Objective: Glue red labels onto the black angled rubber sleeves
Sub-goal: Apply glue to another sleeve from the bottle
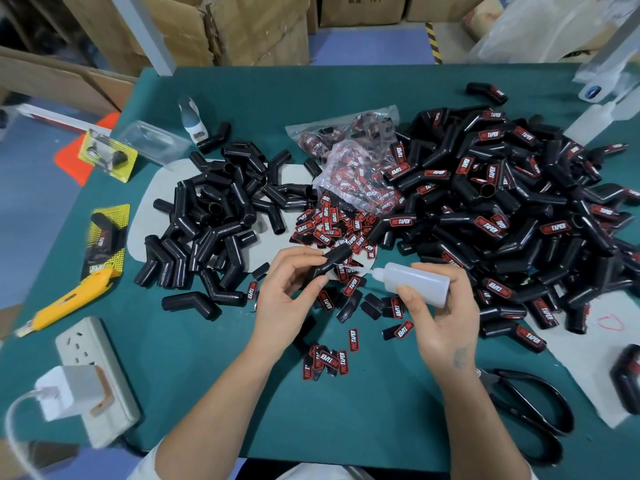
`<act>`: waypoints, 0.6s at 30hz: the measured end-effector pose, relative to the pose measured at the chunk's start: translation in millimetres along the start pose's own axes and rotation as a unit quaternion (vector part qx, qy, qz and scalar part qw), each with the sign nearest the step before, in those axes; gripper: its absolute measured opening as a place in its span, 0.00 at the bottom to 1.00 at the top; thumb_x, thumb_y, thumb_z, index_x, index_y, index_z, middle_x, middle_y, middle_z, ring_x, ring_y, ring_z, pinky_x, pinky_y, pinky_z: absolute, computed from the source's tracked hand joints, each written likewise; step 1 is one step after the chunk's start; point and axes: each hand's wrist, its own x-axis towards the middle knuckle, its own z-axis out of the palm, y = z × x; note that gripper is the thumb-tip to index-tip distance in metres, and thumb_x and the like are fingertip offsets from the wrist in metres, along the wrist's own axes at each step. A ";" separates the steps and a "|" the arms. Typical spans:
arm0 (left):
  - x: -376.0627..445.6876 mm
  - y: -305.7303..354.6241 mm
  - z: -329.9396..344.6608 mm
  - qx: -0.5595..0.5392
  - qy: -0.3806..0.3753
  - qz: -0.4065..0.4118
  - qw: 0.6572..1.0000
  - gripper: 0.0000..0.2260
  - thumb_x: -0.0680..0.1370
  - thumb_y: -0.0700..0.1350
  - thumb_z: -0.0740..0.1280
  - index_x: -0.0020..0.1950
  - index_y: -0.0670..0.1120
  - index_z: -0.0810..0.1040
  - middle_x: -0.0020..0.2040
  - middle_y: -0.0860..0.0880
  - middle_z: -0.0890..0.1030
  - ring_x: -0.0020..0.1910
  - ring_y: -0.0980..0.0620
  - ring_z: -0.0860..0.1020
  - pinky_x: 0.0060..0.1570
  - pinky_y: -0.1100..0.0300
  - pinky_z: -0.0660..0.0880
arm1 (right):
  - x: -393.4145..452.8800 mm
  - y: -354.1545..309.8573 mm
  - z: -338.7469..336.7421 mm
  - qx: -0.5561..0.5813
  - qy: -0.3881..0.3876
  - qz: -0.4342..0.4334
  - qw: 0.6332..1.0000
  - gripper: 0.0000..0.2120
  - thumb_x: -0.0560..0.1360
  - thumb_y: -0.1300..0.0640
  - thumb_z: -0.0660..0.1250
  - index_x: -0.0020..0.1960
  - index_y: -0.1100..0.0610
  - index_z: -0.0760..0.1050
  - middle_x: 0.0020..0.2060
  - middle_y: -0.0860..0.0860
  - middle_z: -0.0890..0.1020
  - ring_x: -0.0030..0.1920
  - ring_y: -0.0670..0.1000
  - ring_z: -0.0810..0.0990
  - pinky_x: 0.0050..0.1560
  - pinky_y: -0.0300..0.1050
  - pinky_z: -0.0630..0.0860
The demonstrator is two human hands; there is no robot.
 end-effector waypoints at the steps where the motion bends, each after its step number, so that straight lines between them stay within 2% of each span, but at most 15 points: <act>1: -0.1 0.2 0.0 0.002 -0.001 0.001 1.000 0.12 0.79 0.35 0.73 0.58 0.49 0.83 0.61 0.50 0.80 0.65 0.46 0.79 0.66 0.61 0.74 | 0.0 -0.1 0.0 -0.003 -0.001 -0.001 1.000 0.13 0.77 0.45 0.72 0.59 0.33 0.75 0.54 0.39 0.81 0.50 0.46 0.82 0.47 0.37 0.79; 4: -0.4 0.5 -0.7 0.010 -0.002 0.008 1.000 0.12 0.79 0.33 0.73 0.58 0.47 0.83 0.61 0.49 0.80 0.65 0.47 0.79 0.66 0.61 0.74 | 0.2 -1.3 0.2 -0.010 -0.001 -0.002 1.000 0.13 0.77 0.44 0.72 0.59 0.33 0.75 0.54 0.38 0.81 0.51 0.47 0.82 0.47 0.37 0.79; 9: -0.2 1.5 0.3 0.007 -0.003 0.006 1.000 0.11 0.79 0.34 0.73 0.57 0.47 0.83 0.60 0.48 0.80 0.64 0.48 0.79 0.66 0.62 0.74 | 0.3 -2.7 0.2 -0.006 0.009 -0.002 1.000 0.12 0.77 0.36 0.71 0.59 0.34 0.75 0.54 0.39 0.81 0.51 0.47 0.82 0.47 0.38 0.79; 14: -0.5 1.8 0.4 0.001 -0.003 0.006 1.000 0.12 0.78 0.33 0.73 0.57 0.47 0.83 0.60 0.46 0.80 0.64 0.48 0.80 0.65 0.62 0.74 | 0.0 0.2 0.1 -0.014 0.002 -0.002 1.000 0.13 0.77 0.44 0.72 0.59 0.33 0.75 0.54 0.39 0.81 0.52 0.48 0.82 0.48 0.42 0.79; 18: 0.0 1.5 0.8 -0.002 -0.002 0.007 1.000 0.11 0.78 0.36 0.73 0.57 0.48 0.83 0.60 0.46 0.80 0.64 0.47 0.80 0.66 0.61 0.74 | 0.5 -1.4 0.0 -0.005 0.005 -0.005 1.000 0.12 0.78 0.38 0.71 0.60 0.34 0.75 0.54 0.39 0.81 0.52 0.46 0.82 0.48 0.40 0.79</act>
